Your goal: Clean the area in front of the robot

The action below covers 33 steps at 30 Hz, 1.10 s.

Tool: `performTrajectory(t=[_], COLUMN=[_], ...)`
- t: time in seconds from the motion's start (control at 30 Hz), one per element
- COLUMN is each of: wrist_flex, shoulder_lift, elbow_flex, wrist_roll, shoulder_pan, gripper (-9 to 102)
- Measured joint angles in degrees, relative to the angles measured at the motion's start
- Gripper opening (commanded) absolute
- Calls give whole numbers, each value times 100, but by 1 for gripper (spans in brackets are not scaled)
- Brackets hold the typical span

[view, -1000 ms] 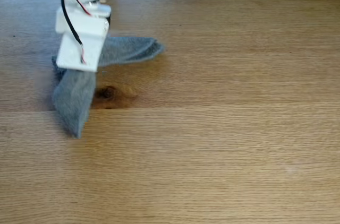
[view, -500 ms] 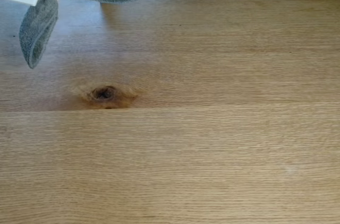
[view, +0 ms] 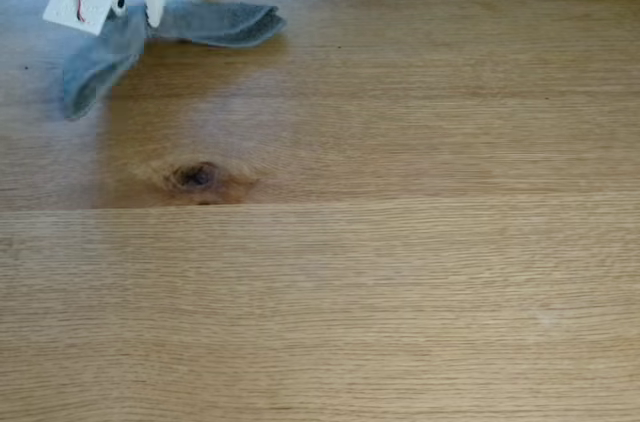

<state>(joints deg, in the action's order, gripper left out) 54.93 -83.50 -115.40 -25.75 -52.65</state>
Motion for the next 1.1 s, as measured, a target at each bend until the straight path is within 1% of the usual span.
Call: performTrajectory(t=[0.1, 0.17, 0.23, 0.37, 0.4, 0.5, 0.63, 0.67, 0.73, 0.87, 0.97, 1.1], wrist_flex=[-264, -308, -299, -149, -88, 123, 360, 360, 360, 360, 360, 519], shoulder_lift=[-448, -800, -1195, -1951, -2109, -2522, -2777, -2821, -2892, -3094, -3313, -3762], elbow_flex=[-281, -343, -352, -352, -360, -413, -422, -422, -422, -422, -422, -422], wrist_roll=[79, 141, 229, 431, 519, 844, 1652, 1881, 2355, 3208, 3577, 3779], shoulder_pan=[220, 536, 949, 1934, 2188, 2997, 3973, 4148, 4395, 4579, 4588, 4588], gripper=[23, 23, 20, 11, 11, 10, 0, 0, 0, 0, 0, 0])
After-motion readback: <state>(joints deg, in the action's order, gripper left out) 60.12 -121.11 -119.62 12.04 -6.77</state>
